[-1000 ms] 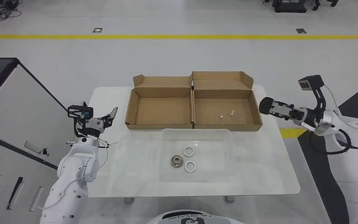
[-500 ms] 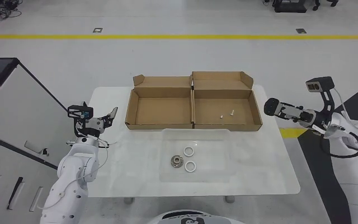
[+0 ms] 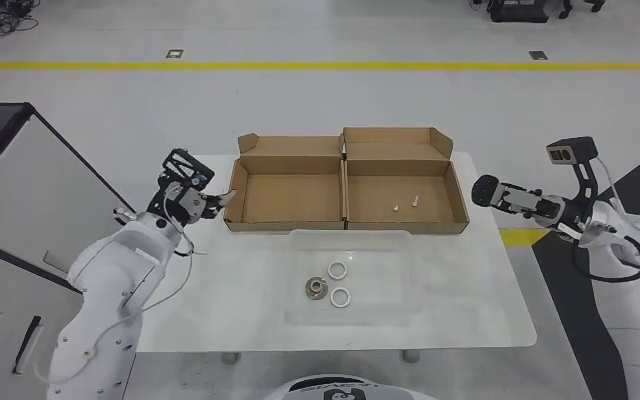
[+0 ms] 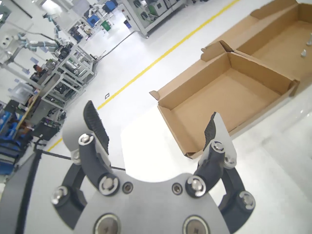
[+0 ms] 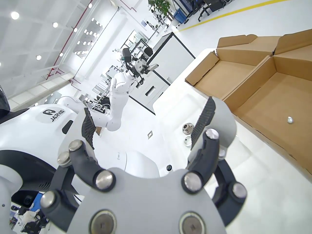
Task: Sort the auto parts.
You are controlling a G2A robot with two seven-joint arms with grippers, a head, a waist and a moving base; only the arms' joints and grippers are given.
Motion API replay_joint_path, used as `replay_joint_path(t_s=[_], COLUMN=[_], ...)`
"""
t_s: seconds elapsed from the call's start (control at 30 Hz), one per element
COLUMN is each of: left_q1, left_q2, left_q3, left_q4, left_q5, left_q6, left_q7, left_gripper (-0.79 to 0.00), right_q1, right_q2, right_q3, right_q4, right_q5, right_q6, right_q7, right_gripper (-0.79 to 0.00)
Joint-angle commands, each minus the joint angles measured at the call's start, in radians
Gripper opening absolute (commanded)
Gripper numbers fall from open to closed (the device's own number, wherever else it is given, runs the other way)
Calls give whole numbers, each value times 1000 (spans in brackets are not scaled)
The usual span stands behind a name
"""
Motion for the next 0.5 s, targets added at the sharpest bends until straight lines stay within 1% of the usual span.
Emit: replay_joint_path(t_s=[0.0, 0.13, 0.2, 0.27, 0.47], left_q1=[-65, -178, -243, -302, -469], left_q2=[5, 11, 12, 12, 5], left_q3=[32, 86, 115, 148, 260], left_q4=[-9, 31, 64, 101, 179], left_q5=[3, -25, -30, -62, -113], left_q6=[-110, -249, -299, -334, -387], left_q7=[-66, -133, -164, -187, -270], left_gripper=[0, 0, 0, 0, 0], right_q1=[0, 0, 0, 0, 0], right_q2=[0, 0, 0, 0, 0], right_q3=[0, 0, 0, 0, 0], right_q4=[0, 0, 0, 0, 0], right_q5=[0, 0, 0, 0, 0], right_q6=[0, 0, 0, 0, 0], right_q7=[0, 0, 0, 0, 0], right_gripper=[0, 0, 0, 0, 0])
